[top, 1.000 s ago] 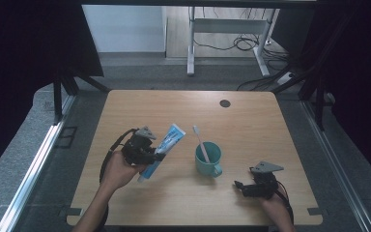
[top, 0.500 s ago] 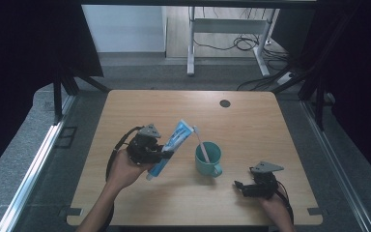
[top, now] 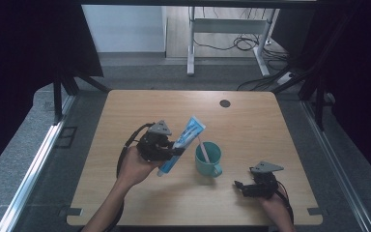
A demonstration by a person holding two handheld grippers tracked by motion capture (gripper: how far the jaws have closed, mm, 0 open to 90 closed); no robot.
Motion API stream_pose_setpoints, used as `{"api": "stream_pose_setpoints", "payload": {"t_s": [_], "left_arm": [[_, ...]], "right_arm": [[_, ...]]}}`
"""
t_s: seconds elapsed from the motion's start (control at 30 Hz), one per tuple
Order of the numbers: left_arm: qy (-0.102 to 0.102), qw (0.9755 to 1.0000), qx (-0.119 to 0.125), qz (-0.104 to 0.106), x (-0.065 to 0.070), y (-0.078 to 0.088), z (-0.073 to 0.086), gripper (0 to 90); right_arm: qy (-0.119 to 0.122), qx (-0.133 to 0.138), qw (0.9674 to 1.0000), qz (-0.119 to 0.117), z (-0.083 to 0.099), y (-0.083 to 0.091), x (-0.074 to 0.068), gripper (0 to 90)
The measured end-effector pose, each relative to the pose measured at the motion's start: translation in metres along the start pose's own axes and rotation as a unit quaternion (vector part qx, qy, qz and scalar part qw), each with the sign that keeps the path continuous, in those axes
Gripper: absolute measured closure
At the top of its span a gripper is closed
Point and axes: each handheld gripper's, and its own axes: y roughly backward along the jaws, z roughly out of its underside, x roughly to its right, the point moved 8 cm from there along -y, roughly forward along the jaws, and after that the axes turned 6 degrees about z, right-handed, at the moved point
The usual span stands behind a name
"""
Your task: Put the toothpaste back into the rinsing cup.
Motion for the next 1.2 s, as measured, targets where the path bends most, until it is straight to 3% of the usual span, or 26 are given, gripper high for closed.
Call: {"api": "stream_pose_setpoints", "payload": {"t_s": [0.9,1.2], "left_arm": [[-0.023,0.999,0.038,0.0,0.01,-0.034,-0.046,72.5],[-0.029,0.9983,0.049,-0.009,0.008,-0.049,-0.059,72.5]], "right_arm": [[0.0,0.0,1.0,0.0,0.0,0.0,0.0,14.0],[0.002,0.001,1.0,-0.002,0.0,0.0,0.0,14.0]]}}
